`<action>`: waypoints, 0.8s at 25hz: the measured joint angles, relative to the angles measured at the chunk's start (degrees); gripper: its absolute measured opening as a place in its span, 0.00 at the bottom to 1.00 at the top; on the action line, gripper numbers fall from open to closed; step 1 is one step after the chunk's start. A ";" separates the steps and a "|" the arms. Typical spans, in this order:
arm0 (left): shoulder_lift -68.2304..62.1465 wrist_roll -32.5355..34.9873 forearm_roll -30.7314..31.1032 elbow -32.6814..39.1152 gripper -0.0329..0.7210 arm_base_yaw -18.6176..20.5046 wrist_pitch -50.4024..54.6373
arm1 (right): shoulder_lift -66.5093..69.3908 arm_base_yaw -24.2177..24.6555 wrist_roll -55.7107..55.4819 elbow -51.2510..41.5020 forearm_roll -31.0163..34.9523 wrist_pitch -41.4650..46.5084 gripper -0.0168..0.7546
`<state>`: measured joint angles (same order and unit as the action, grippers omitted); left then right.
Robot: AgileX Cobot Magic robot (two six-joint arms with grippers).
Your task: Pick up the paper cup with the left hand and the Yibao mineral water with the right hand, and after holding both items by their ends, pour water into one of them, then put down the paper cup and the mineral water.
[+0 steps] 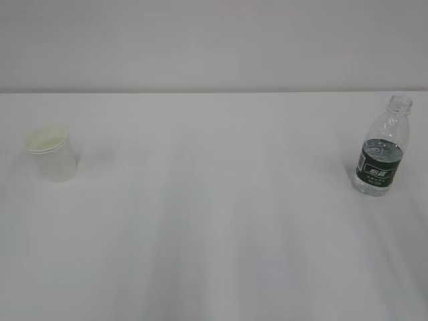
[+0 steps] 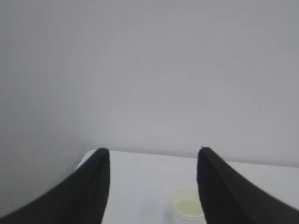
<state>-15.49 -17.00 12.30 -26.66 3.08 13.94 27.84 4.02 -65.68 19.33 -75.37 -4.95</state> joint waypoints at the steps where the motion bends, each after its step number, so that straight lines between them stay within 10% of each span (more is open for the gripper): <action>1: 0.00 0.00 0.00 0.00 0.60 0.00 0.00 | 1.44 0.00 -0.48 0.09 0.00 0.00 0.79; 12: 0.00 0.00 -0.10 0.00 0.59 0.00 0.00 | 26.22 0.00 -1.74 6.01 1.79 -7.34 0.73; 20: 0.00 -0.04 -0.10 0.00 0.57 0.00 0.00 | 40.68 0.00 27.22 4.00 29.05 -30.67 0.62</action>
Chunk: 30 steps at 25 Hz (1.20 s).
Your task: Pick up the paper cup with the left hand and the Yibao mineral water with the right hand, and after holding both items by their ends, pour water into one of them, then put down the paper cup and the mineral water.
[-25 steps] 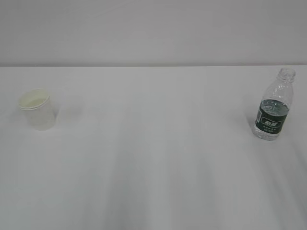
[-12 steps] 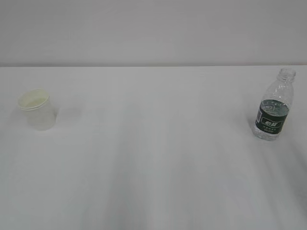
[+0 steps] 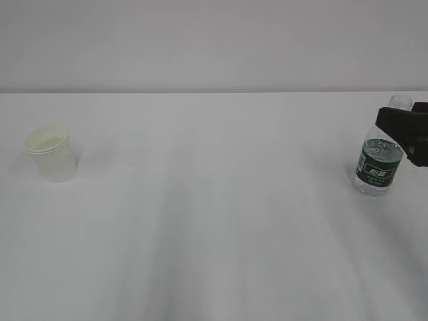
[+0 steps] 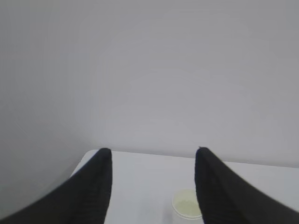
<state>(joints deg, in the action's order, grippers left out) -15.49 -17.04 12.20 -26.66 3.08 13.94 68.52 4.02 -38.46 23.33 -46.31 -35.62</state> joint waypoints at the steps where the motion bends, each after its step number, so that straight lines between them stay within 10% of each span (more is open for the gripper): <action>1: 0.00 0.00 0.00 0.00 0.57 0.00 0.00 | 0.69 0.00 2.90 -0.79 2.10 -2.95 0.62; 12: 0.00 0.00 0.00 0.00 0.57 0.00 0.00 | 1.74 0.00 32.09 -15.18 36.83 -22.91 0.61; 21: 0.00 0.00 0.00 0.00 0.57 0.00 0.00 | 0.41 0.00 36.95 -19.45 40.07 -29.00 0.61; 30: 0.00 0.00 0.00 0.00 0.57 0.00 0.00 | -12.65 0.00 40.32 -18.24 44.23 -16.58 0.61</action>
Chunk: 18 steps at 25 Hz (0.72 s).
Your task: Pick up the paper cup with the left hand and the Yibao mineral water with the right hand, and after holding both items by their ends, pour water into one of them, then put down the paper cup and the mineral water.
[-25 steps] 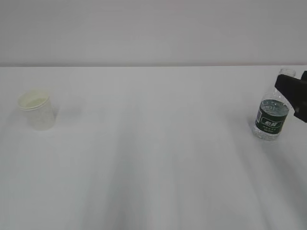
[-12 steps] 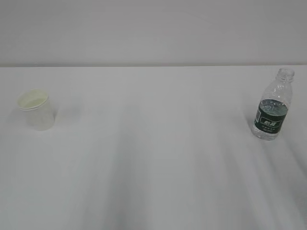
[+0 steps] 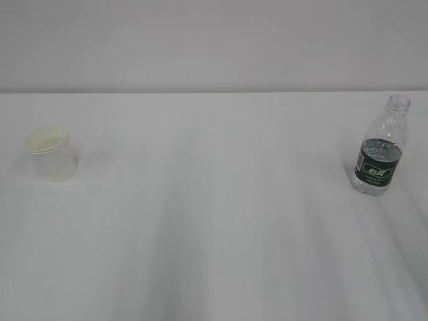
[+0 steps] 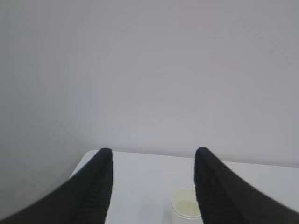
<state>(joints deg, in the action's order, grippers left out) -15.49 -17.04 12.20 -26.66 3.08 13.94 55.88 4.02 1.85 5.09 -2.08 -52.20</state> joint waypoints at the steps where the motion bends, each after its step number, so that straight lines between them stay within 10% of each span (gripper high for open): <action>1: 0.00 0.00 0.00 0.00 0.57 0.00 0.00 | -1.56 0.00 0.26 0.16 0.02 1.02 0.61; 18: 0.00 0.00 0.00 0.00 0.54 0.00 0.00 | -21.51 0.00 0.58 6.13 -3.17 27.76 0.61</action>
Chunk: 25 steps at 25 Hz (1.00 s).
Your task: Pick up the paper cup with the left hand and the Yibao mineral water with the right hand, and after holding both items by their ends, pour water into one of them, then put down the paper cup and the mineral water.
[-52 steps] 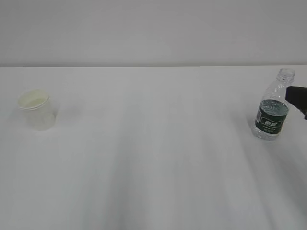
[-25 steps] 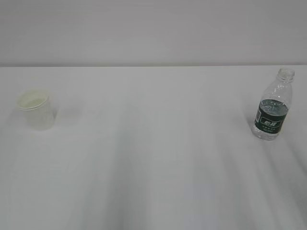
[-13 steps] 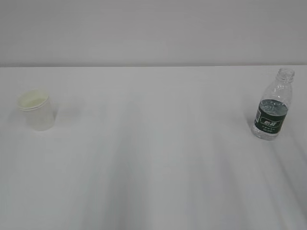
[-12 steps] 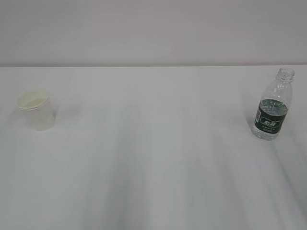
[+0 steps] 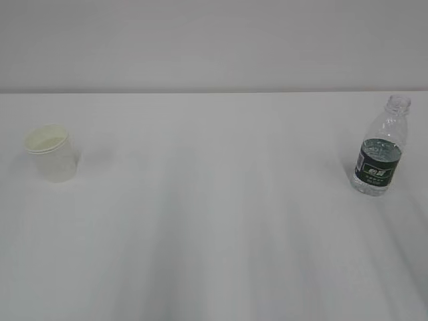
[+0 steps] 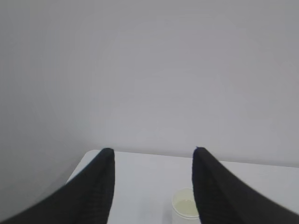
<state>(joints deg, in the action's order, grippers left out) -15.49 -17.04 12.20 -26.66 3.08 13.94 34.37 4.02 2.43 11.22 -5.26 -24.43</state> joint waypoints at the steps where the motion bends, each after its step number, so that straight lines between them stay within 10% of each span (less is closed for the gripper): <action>1: 0.00 0.00 0.00 0.00 0.54 0.00 0.00 | -0.99 0.00 0.00 0.03 -0.02 1.17 0.61; 25: 0.00 0.00 0.00 0.00 0.53 0.00 0.39 | -24.96 0.00 -0.61 10.38 -0.16 45.03 0.60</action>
<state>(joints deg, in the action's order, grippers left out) -15.49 -17.04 12.20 -26.66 3.08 14.33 9.41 4.02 1.82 21.60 -5.42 20.60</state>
